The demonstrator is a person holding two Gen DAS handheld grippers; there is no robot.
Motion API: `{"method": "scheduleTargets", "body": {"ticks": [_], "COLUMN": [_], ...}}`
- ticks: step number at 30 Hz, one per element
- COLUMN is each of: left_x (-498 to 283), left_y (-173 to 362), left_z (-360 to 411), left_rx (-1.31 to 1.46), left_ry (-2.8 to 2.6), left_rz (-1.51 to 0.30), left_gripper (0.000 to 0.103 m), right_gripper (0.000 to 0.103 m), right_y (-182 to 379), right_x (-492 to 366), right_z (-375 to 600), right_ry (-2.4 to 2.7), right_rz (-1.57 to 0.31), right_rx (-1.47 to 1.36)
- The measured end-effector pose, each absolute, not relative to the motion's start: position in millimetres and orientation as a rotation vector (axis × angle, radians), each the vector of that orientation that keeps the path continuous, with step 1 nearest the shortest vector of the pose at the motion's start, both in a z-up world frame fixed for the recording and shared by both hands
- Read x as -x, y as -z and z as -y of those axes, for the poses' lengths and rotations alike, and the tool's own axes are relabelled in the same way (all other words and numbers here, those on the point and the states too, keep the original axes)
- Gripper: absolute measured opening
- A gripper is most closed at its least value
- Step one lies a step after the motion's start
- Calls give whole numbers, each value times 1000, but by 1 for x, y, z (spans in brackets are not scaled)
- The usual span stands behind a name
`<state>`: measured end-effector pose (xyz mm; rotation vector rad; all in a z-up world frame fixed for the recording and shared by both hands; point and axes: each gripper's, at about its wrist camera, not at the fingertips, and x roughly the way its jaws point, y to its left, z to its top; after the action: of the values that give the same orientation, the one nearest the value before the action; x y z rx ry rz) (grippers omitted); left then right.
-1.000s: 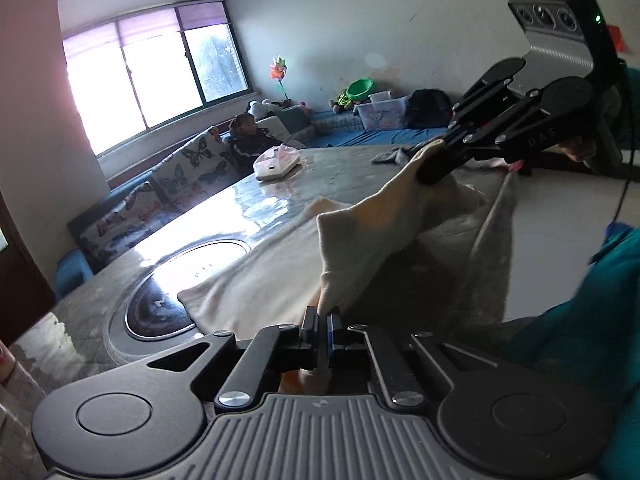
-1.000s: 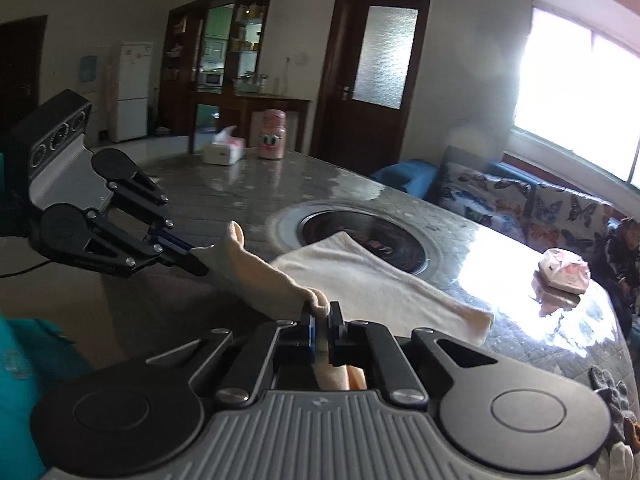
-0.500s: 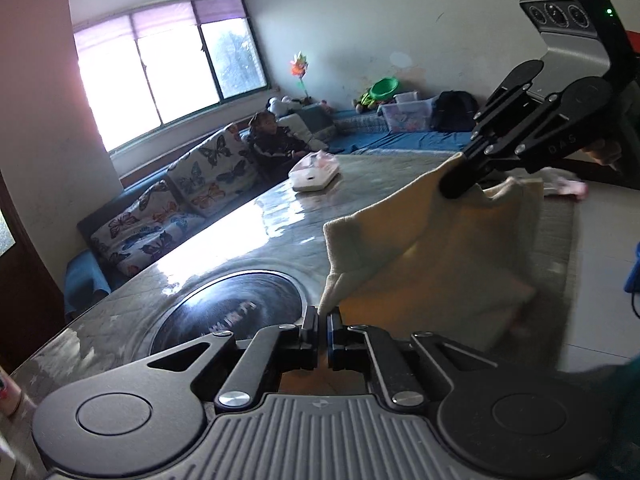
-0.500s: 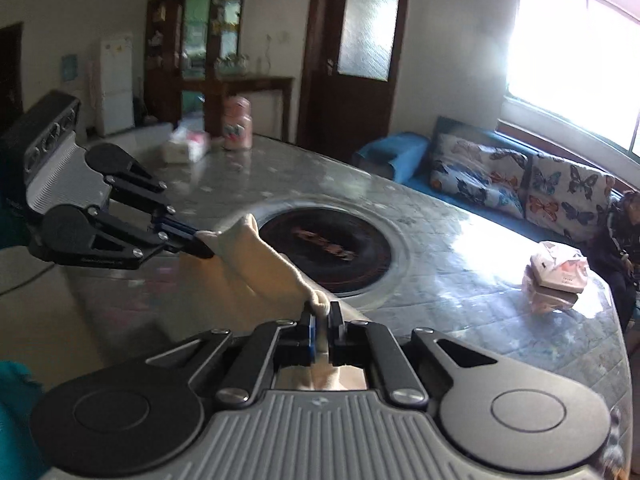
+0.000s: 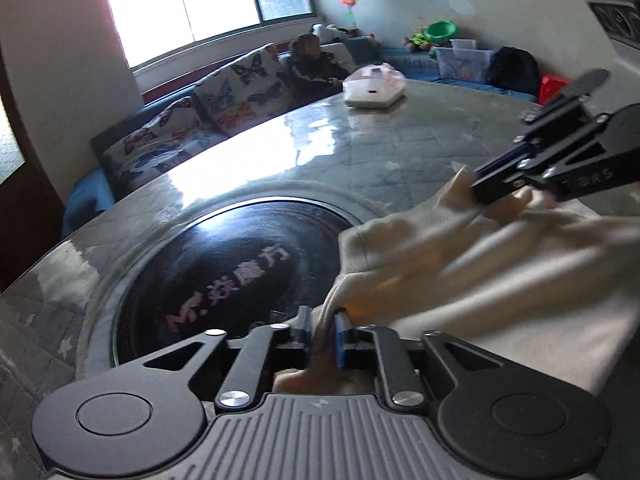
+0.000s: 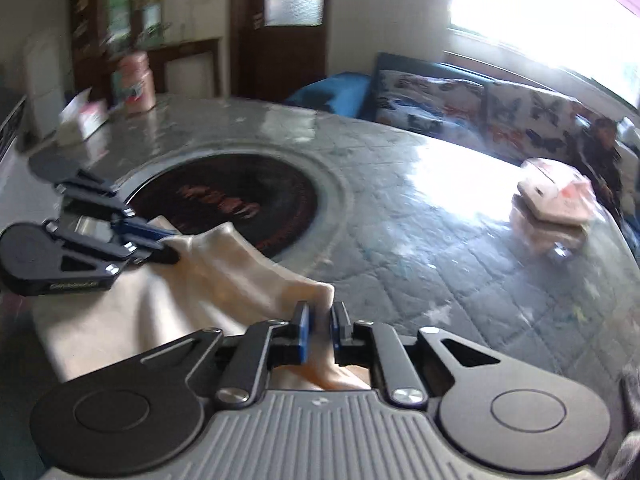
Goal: Fold clothes
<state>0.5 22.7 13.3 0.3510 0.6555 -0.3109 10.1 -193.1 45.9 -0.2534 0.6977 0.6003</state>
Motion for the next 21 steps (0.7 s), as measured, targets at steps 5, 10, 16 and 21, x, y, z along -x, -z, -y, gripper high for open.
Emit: {"method": "scheduleTargets", "body": {"ticks": [5, 10, 16, 21], "left_x": [3, 34, 80, 98], "left_y": [-23, -49, -51, -39], "left_z": [-38, -22, 19, 46], "left_rx": [-296, -239, -206, -250], "left_ry": [239, 303, 504, 574], "left_rz": [-641, -572, -574, -592], "left_gripper": [21, 21, 21, 21], "right_gripper": [11, 13, 18, 18], "right_y": [-53, -50, -41, -29], "right_x": [5, 23, 19, 20], "right_z": [235, 258, 262, 257], "right_ry": [-564, -542, -509, -503], "right_rz": [-724, -745, -749, -739], "right_rx": [175, 159, 102, 121]}}
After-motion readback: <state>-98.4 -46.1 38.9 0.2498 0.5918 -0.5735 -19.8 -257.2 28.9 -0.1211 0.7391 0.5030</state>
